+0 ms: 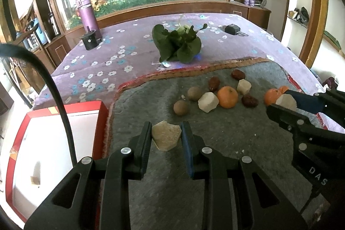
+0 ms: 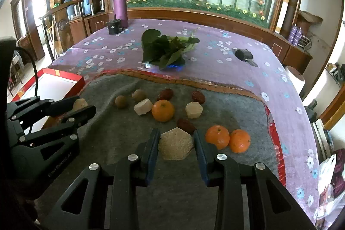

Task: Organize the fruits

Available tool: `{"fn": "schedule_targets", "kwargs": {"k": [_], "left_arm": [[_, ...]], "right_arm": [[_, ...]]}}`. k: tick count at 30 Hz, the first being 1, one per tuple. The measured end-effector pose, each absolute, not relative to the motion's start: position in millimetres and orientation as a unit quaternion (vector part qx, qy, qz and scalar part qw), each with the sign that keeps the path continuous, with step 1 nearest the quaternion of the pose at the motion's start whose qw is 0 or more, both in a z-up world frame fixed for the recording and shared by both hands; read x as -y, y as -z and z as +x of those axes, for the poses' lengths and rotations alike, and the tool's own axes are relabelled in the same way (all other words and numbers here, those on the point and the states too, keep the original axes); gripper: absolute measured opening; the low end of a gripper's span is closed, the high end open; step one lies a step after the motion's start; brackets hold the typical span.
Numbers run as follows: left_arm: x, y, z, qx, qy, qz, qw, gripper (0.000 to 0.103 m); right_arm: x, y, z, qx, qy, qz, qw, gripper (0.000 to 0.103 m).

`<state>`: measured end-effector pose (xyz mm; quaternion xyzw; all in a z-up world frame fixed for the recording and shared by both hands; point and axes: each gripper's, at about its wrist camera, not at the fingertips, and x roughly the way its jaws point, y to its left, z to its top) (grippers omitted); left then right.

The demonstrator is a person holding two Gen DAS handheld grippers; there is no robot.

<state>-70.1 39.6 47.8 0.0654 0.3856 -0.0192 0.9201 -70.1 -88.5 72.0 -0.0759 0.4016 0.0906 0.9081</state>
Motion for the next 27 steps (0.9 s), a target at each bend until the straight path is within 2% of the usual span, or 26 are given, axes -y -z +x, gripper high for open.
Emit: {"fn": "schedule_targets", "kwargs": {"k": [7,16,18,20,27], "left_arm": [[-40,-43,-72,-0.398,0.034,0.072,0.914,0.024],[-34,-29,-68,-0.434,0.071,0.059,0.896,0.024],[-25,-31,-67,-0.433,0.084,0.064,0.895,0.029],[-20,-33,-64,-0.43,0.085,0.072,0.896,0.043],[-11,-33,-28,-0.44,0.08,0.09,0.89,0.043]], "right_arm": [[91,-74,-73,-0.399,-0.09,-0.074,0.91,0.033],[157,-58,-64,-0.428,-0.056,-0.014,0.902,0.034],[168,-56,-64,-0.427,-0.047,-0.008,0.903,0.034],[177,-56,-64,-0.425,-0.044,0.0,0.904,0.034],[187,-49,-61,-0.428,-0.054,0.018,0.902,0.034]]}}
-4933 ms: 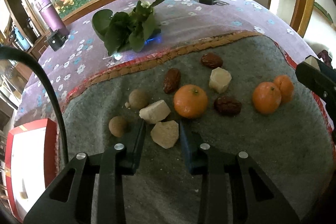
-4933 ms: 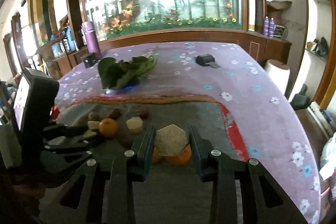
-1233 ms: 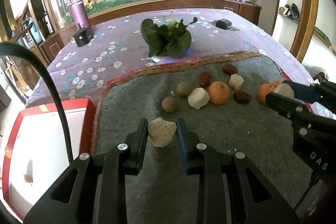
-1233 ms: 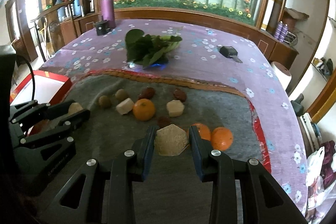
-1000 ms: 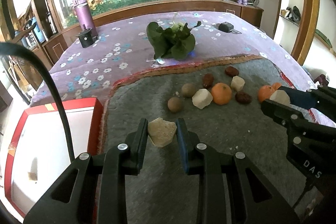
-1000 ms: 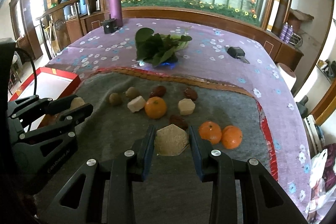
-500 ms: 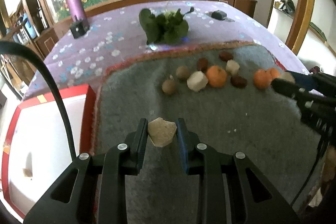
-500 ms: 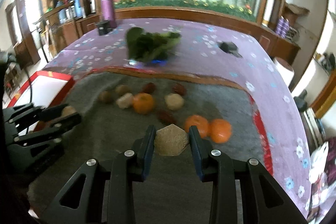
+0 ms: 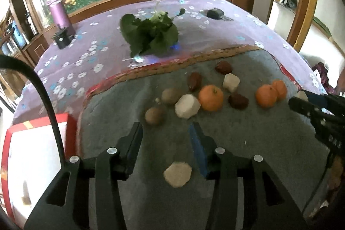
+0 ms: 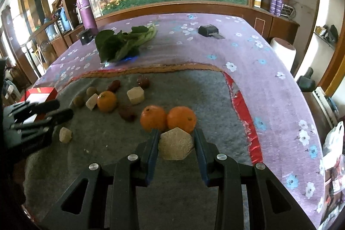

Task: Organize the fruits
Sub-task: 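Carry the held taro pieces in both grippers over the white tray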

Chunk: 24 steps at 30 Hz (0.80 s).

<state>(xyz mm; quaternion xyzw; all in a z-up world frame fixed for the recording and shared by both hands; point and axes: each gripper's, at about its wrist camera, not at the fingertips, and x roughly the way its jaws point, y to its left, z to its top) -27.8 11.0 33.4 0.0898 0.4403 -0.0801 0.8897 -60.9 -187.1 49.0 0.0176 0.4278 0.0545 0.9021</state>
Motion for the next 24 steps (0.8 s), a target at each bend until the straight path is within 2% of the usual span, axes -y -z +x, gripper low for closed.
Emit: {"fn": "schedule_targets", "kwargs": {"k": [8,16,18,19,24], "left_arm": [[18,-16,-2,-0.447,0.088,0.156,0.876,0.043],[19,-16,13,-0.44,0.114,0.169,0.875,0.042],[18,-18,12,-0.432,0.12,0.169,0.878,0.037],[18,-19,12,-0.427,0.125,0.17,0.879,0.015],[2,-18,17,-0.444,0.144,0.119,0.876,0.013]], "right_arm": [[199,-47,-58,-0.427,-0.055,0.034,0.902,0.034],[205,-46,-56,-0.43,-0.05,0.039,0.901,0.034],[205,-46,-55,-0.428,-0.05,0.038,0.901,0.034],[205,-47,-56,-0.428,-0.05,0.037,0.902,0.034],[200,-52,-58,-0.424,-0.049,0.032,0.904,0.034]]}}
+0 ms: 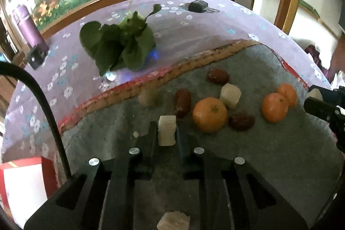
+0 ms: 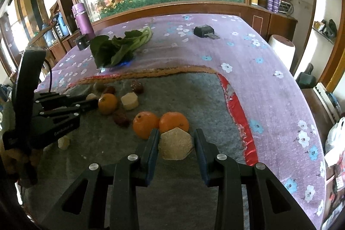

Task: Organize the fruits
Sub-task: 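Carry the held taro pieces in both grippers over the white tray, then open both grippers to drop the taro pieces into the white tray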

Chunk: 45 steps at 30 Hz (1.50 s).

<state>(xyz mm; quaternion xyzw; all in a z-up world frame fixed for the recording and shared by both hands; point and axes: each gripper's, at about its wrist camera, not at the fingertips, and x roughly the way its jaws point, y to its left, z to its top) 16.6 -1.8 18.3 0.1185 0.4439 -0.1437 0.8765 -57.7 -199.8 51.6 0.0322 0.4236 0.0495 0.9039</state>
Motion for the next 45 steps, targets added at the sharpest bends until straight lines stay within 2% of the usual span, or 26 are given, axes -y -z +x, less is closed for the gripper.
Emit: {"fn": "schedule_targets", "kwargs": {"k": [6,12,23,31,45], "left_arm": [[-11,-22,3,-0.437,0.153,0.078,0.883,0.013],[-28,-47,-37,-0.4,0.15,0.06,0.902,0.013],[-119,-85,-130,-0.351,0.03,0.034,0.935,0.013],[-193,-64,-169,-0.361,-0.049,-0.006,0.931,0.013],[-224,-30,-175,-0.399,-0.068,-0.031,0.914,0.014]], "right_arm": [[185,-61,-62,-0.417,-0.056,0.021,0.907,0.034],[152,-65,-66,-0.418,-0.088,0.003,0.904,0.034],[54,-72,-69,-0.421,-0.216,-0.001,0.881,0.033],[-36,-75,-83,-0.402,-0.329,-0.004,0.854,0.033],[-129,-40,-93,-0.426,-0.391,-0.035,0.815,0.033]]}}
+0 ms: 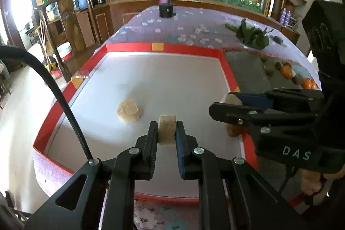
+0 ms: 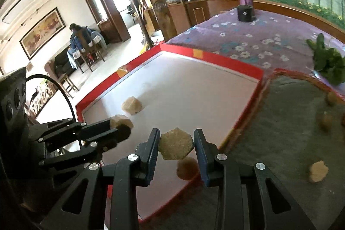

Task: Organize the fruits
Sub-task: 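Open both grippers to drop the taro pieces into the white tray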

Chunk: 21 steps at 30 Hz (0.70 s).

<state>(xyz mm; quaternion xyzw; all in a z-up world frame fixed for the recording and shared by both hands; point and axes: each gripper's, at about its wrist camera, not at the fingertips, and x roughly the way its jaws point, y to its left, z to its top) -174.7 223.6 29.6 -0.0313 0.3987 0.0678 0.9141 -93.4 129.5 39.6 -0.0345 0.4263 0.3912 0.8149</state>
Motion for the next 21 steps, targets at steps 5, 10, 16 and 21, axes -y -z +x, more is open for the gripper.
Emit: {"fn": "schedule_targets", "kwargs": {"k": [5,10,16,21], "left_arm": [[-228,-26,-175,-0.41,-0.088,-0.029,0.907,0.02],[-223,-37,-179,-0.394,-0.101,-0.022,0.913,0.055],[-190,-62,-178,-0.361,-0.054,-0.003,0.931,0.068],[-146,-71,-165,-0.358,0.006,0.02,0.933,0.072]], "right_arm": [[-134,-39,-97,-0.428,-0.401,-0.037,0.809,0.036],[-120,-53,-100,-0.404,-0.401,-0.028,0.822,0.036],[-63,-67,-92,-0.382,-0.364,0.003,0.85,0.036],[19,-72,-84,-0.375,-0.296,0.033,0.878,0.039]]}}
